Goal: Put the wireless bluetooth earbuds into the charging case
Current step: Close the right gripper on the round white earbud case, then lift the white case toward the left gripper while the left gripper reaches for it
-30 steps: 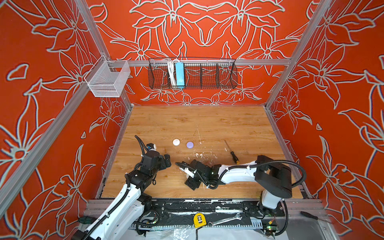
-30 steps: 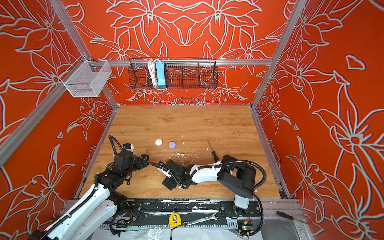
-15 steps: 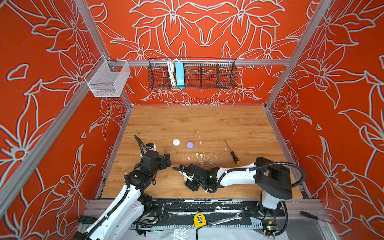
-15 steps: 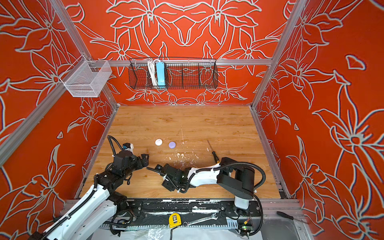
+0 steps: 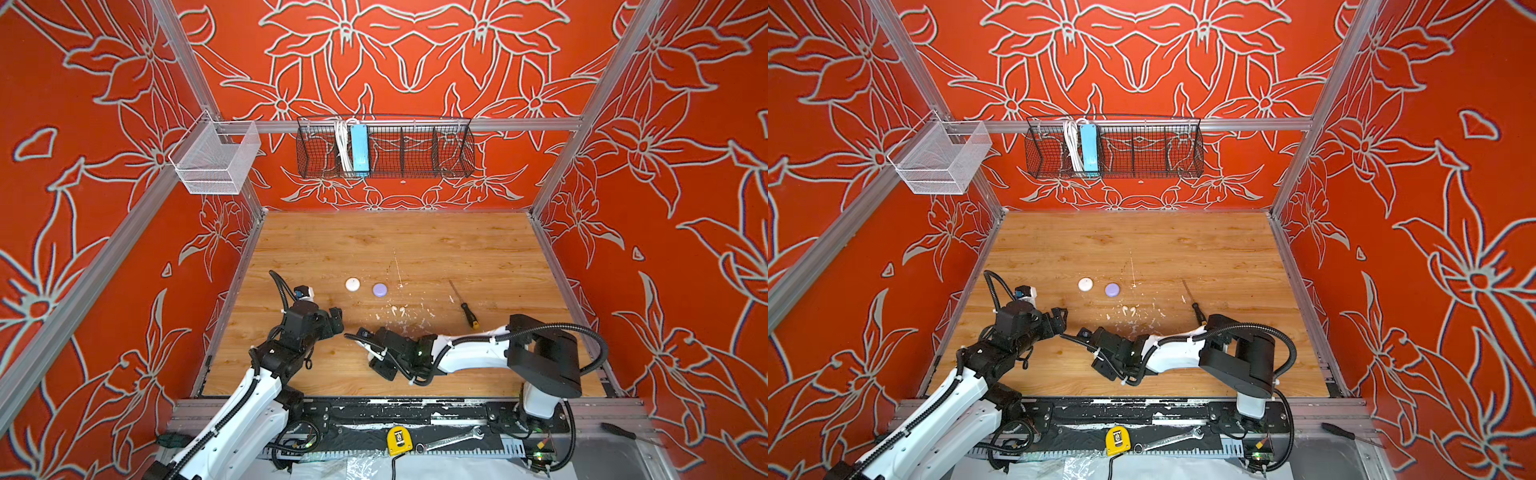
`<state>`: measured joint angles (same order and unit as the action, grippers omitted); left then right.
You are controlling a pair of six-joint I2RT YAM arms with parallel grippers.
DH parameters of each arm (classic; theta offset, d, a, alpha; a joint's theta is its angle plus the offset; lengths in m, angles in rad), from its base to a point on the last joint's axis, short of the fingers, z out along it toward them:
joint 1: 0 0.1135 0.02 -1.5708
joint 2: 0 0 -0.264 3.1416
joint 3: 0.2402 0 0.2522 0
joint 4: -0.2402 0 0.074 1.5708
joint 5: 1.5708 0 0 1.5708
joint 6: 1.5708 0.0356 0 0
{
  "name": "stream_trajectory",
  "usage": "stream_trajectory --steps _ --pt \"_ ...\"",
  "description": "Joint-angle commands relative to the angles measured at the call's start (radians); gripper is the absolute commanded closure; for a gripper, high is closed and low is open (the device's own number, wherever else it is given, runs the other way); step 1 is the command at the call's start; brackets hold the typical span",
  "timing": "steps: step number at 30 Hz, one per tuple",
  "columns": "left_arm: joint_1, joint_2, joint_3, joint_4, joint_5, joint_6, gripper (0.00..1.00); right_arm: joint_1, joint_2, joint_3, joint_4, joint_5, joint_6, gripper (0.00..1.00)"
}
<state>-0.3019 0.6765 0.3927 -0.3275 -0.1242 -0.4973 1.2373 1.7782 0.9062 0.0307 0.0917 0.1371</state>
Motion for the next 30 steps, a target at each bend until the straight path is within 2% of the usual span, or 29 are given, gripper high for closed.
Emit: stream_trajectory --steps 1,2,6,8,13,15,17,22,26,30 --pt "0.003 -0.011 0.002 0.010 0.012 -0.003 0.02 0.001 -0.011 -0.047 -0.039 0.014 -0.005 0.45" --pt "0.003 -0.012 0.002 0.011 0.016 -0.002 0.00 0.001 -0.013 -0.049 -0.038 0.011 -0.004 0.45" --pt "0.003 -0.017 -0.002 0.016 0.027 0.003 0.05 0.002 -0.010 -0.052 -0.029 0.007 -0.005 0.46" --pt "0.003 -0.020 -0.003 0.018 0.032 0.006 0.06 0.003 -0.007 -0.048 -0.029 0.006 -0.005 0.51" --pt "0.003 -0.024 -0.006 0.039 0.077 0.013 0.08 0.003 -0.028 -0.077 0.002 0.050 -0.006 0.56" --pt "0.003 -0.026 -0.007 0.066 0.160 0.009 0.08 0.003 -0.070 -0.103 0.021 0.100 -0.016 0.59" --pt "0.003 -0.029 -0.003 0.093 0.291 0.010 0.10 0.002 -0.147 -0.140 0.047 0.173 -0.041 0.63" --pt "0.003 -0.089 -0.015 0.156 0.511 -0.024 0.22 0.004 -0.405 -0.247 0.155 0.294 -0.155 0.65" --pt "0.003 -0.167 -0.045 0.254 0.715 -0.038 0.22 0.025 -0.572 -0.348 0.343 0.400 -0.276 0.69" --pt "0.000 -0.220 -0.075 0.379 0.851 -0.103 0.23 0.040 -0.677 -0.396 0.454 0.408 -0.369 0.70"
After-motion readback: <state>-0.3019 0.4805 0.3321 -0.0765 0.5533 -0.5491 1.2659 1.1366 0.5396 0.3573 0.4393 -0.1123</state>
